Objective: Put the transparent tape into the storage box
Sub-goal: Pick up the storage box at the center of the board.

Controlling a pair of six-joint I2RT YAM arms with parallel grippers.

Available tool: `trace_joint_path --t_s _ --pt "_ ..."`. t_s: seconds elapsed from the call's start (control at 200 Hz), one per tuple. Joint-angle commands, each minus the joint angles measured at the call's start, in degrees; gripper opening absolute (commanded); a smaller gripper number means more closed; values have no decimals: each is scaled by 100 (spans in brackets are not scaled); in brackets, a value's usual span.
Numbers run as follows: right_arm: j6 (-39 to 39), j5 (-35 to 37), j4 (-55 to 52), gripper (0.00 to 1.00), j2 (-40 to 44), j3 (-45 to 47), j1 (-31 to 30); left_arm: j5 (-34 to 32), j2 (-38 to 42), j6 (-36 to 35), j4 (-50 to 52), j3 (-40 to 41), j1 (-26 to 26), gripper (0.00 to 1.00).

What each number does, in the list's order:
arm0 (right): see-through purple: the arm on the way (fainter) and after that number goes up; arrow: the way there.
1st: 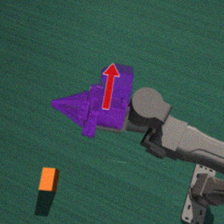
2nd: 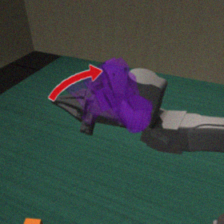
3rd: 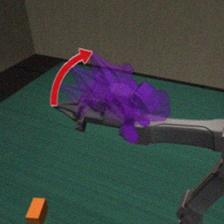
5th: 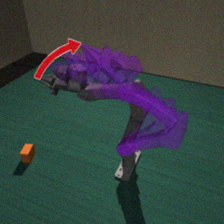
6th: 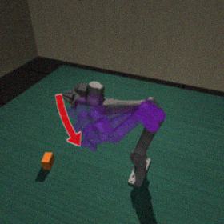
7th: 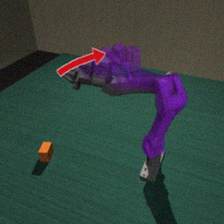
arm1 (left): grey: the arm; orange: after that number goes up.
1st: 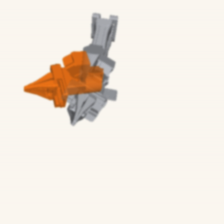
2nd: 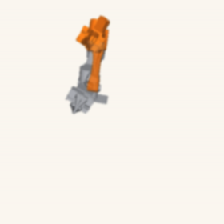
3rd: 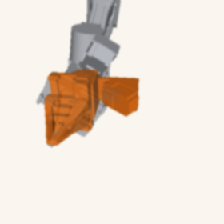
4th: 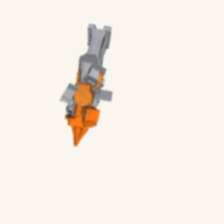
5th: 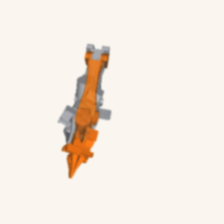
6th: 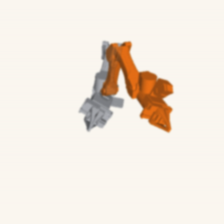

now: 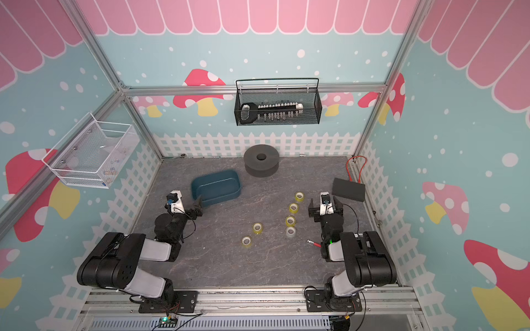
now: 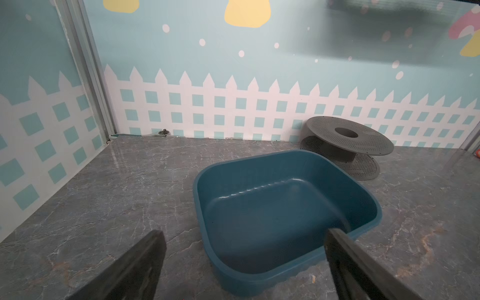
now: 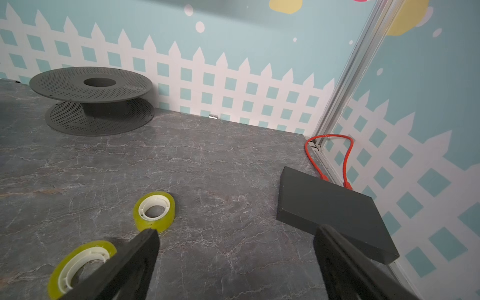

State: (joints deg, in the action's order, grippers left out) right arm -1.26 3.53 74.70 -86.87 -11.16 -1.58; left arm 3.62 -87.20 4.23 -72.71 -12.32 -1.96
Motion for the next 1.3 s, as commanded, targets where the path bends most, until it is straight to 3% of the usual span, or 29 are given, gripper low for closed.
trace_joint_path --t_s 0.0,1.021,1.171,1.291 --pt "3 -45 9 99 -8 -80 27 -39 -21 -89 -19 -89 -11 99" --pt "28 12 4 99 31 -98 32 -32 -12 -102 -50 -61 -16 99" --pt "115 150 -1078 99 479 -493 33 -176 250 -109 79 -46 -60 99" --pt "821 291 -3910 99 865 -1737 28 -211 960 -206 1294 -381 -150 99"
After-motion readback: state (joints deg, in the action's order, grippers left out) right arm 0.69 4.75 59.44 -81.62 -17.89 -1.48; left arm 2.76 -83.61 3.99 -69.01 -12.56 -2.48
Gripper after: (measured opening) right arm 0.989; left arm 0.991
